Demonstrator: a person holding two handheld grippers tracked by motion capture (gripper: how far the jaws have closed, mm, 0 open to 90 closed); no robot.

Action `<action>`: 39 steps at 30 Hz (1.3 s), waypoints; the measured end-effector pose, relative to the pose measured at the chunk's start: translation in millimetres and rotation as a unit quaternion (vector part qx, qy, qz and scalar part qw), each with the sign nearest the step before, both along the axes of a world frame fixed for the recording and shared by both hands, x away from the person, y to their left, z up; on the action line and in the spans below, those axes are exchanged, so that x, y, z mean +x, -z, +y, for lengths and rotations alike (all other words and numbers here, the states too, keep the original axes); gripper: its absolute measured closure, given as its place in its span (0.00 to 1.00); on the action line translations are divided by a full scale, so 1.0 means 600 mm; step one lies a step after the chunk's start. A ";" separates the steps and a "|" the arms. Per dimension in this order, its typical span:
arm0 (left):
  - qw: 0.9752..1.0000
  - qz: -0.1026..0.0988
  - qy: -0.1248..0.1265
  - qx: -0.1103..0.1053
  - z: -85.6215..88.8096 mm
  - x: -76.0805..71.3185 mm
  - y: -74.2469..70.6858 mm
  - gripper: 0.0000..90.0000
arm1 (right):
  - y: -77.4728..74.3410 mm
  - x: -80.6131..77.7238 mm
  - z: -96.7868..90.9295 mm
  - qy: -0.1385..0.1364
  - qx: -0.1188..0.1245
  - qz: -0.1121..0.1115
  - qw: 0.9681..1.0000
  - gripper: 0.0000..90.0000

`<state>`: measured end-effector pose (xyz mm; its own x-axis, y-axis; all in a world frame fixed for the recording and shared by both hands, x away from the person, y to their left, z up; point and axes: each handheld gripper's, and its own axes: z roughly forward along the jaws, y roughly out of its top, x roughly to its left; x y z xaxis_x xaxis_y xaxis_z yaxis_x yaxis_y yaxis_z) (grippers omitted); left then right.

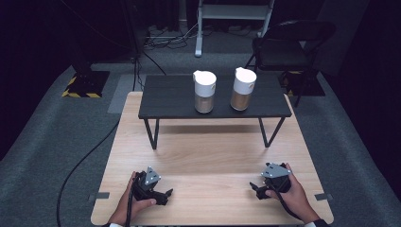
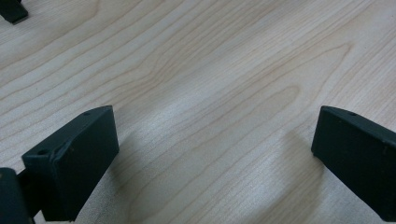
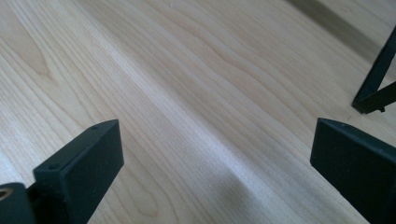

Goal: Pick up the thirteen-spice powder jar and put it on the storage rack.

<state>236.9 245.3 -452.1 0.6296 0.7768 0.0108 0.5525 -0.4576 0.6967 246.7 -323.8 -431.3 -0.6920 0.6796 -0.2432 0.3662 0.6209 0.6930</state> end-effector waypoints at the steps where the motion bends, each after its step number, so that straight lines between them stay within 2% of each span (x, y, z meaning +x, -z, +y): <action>1: 1.000 0.000 0.000 0.000 0.000 0.000 0.000 0.01 | 0.001 0.001 0.000 0.000 -0.002 0.001 1.000 0.02; 9: 1.000 0.000 0.000 0.000 0.000 0.000 0.000 0.01 | 0.008 0.011 -0.006 0.002 0.001 0.019 1.000 0.02; 13: 1.000 0.000 0.002 -0.001 0.000 0.001 0.000 0.00 | 0.013 0.017 -0.016 0.006 0.020 0.031 0.999 0.02; 16: 1.000 0.000 0.002 -0.001 0.000 0.001 0.000 0.00 | 0.017 0.022 -0.020 0.011 0.023 0.039 0.999 0.02; 18: 1.000 0.000 0.002 -0.001 0.000 0.001 0.000 0.00 | 0.020 0.025 -0.026 0.015 0.033 0.045 0.998 0.02; 22: 1.000 0.000 0.001 -0.001 0.000 0.001 0.000 0.00 | 0.023 0.026 -0.031 0.017 0.041 0.048 0.998 0.02; 29: 1.000 0.000 0.001 0.000 -0.001 0.001 0.000 0.01 | 0.033 0.037 -0.050 0.034 0.079 0.074 0.994 0.00; 30: 1.000 0.000 0.001 0.000 -0.001 0.001 0.000 0.00 | 0.035 0.038 -0.053 0.034 0.084 0.076 0.993 0.00; 39: 1.000 0.000 0.002 0.001 -0.002 0.002 0.000 0.01 | 0.036 0.038 -0.057 0.032 0.085 0.075 0.993 0.00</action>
<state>238.2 244.1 -451.9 0.6335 0.7736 0.0126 0.5499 -0.4616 0.6961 269.7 -358.0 -452.8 -0.6664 0.7454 -0.0188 0.5071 0.4715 0.7214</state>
